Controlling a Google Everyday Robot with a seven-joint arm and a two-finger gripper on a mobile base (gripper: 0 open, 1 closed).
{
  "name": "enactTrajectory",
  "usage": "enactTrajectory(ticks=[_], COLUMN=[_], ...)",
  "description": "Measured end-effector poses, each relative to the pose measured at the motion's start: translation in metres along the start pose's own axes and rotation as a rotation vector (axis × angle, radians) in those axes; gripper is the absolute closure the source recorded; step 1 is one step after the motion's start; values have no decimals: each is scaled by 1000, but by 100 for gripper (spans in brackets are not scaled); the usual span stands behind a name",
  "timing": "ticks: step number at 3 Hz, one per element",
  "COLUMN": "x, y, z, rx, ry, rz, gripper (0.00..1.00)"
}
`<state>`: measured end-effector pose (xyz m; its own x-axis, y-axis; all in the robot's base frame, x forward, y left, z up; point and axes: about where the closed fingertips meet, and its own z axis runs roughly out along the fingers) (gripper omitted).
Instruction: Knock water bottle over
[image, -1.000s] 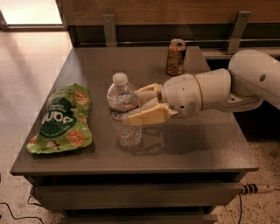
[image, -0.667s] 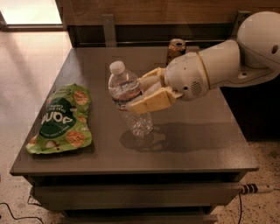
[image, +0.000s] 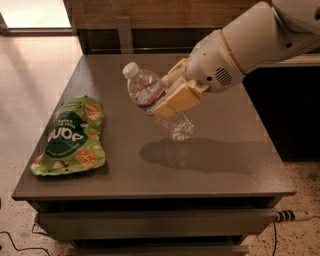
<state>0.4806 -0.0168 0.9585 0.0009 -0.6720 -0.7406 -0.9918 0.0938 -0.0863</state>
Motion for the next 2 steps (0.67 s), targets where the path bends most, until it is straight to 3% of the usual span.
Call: enactTrajectory(ticks=[2], x=[40], y=[-24], z=[12], rx=[127], ry=[357], rz=[-32], gripper=[100])
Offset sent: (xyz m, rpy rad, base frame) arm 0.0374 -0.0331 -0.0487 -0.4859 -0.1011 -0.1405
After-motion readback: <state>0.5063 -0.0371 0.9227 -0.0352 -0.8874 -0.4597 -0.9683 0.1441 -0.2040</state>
